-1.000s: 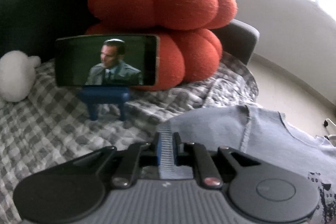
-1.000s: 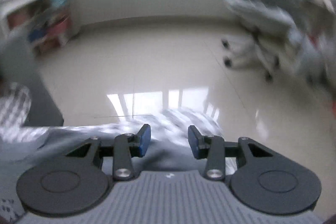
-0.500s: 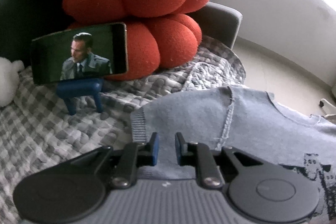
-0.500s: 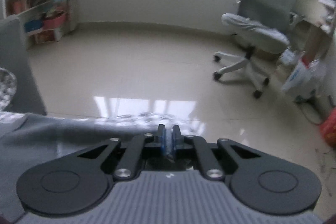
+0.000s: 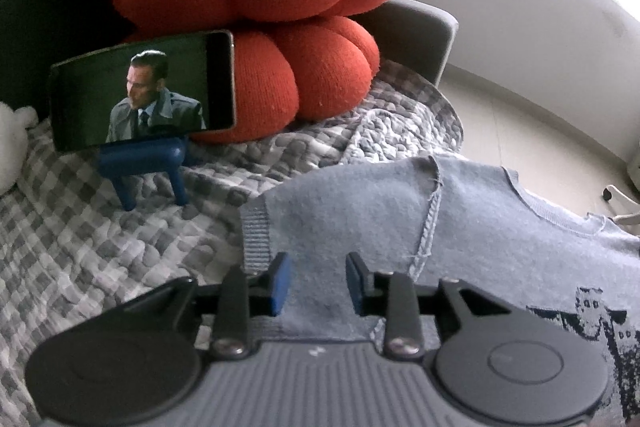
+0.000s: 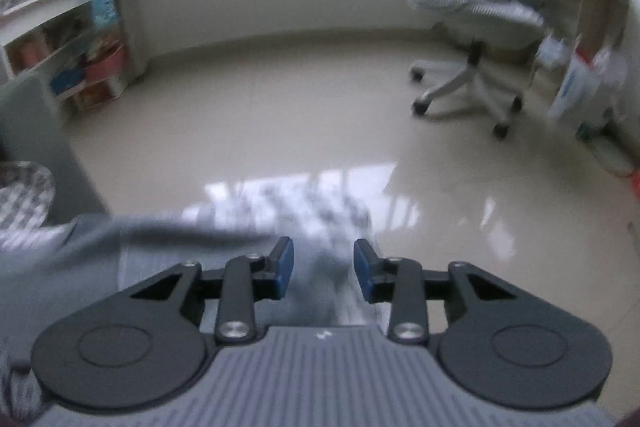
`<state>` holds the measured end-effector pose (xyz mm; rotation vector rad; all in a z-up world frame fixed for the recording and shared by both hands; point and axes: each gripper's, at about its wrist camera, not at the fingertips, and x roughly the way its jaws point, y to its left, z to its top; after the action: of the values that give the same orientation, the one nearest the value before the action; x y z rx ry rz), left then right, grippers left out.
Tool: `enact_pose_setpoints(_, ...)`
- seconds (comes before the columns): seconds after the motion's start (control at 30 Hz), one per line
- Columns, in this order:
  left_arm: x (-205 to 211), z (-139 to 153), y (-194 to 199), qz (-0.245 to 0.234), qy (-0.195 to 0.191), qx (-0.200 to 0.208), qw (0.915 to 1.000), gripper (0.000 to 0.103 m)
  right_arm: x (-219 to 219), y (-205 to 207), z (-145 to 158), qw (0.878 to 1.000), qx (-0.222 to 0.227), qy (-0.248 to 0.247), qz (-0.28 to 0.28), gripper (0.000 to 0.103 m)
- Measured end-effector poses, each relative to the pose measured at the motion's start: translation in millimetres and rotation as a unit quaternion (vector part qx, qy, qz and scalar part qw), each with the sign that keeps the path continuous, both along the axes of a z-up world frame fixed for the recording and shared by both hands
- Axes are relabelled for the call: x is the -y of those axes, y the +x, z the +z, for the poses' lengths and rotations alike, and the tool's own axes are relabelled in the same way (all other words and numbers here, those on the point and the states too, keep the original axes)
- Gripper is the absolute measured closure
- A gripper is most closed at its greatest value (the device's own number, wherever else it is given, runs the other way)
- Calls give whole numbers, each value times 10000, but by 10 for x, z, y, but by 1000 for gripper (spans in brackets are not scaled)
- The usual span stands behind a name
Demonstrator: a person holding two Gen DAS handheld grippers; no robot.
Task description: Fold clothes
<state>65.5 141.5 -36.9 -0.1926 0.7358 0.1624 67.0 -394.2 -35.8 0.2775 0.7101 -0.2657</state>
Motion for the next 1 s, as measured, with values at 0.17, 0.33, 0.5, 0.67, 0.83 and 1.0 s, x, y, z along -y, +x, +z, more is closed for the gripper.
enact_pose_setpoints(0.17, 24, -24, -5, 25, -46, -67, 10000, 71, 191, -344, -251, 9917, 144, 1278, -67, 65)
enact_pose_setpoints(0.33, 75, -51, -6, -12, 100, -127, 9999, 71, -12, -310, -201, 9960, 183, 860, 177, 65)
enact_pose_setpoints(0.5, 47, -77, 18, 72, 9, -197, 9998, 66, -321, -222, -238, 9994, -155, 74, 304, 96)
enact_pose_setpoints(0.67, 18, -83, 5, 61, 66, -240, 9997, 66, -419, -341, -65, 9965, -51, -837, -47, 98)
enact_pose_setpoints(0.83, -39, -93, -4, 81, -14, -327, 9994, 62, -418, -245, -278, 9921, -553, -1126, 50, 97)
enact_pose_setpoints(1.0, -122, -115, -31, 56, 43, -366, 9993, 55, -490, -257, -107, 9885, -510, -1401, -269, 84)
